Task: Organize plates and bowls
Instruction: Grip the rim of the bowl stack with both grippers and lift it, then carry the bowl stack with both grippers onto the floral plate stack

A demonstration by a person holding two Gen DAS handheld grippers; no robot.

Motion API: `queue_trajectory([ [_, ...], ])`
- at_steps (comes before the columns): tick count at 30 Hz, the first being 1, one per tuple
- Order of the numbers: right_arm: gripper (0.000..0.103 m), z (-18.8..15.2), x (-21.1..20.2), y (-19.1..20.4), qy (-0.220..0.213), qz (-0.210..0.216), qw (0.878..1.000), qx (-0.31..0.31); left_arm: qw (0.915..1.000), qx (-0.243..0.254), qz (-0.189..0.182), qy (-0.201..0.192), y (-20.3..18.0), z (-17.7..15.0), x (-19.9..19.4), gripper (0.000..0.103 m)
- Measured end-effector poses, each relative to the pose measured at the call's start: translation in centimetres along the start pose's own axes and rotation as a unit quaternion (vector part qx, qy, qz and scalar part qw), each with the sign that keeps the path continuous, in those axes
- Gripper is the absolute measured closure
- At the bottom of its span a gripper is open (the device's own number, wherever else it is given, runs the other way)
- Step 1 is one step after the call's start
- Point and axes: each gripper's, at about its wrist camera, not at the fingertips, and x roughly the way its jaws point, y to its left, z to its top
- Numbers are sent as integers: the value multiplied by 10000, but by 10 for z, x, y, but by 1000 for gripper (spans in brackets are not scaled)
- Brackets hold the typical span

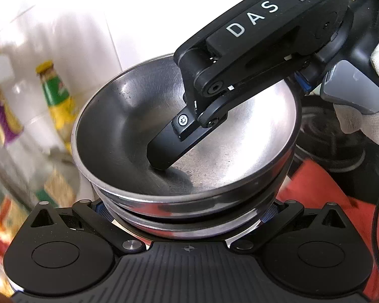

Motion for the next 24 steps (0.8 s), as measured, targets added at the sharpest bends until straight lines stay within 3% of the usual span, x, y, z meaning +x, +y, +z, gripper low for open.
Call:
queue_trajectory([
  [11, 36, -74, -5, 25, 94, -225, 9991, 360, 9991, 31, -394, 162, -31, -54, -54, 0],
  [24, 36, -131, 7, 25, 271, -545, 9948, 812, 9956, 76, -761, 547, -43, -102, -75, 0],
])
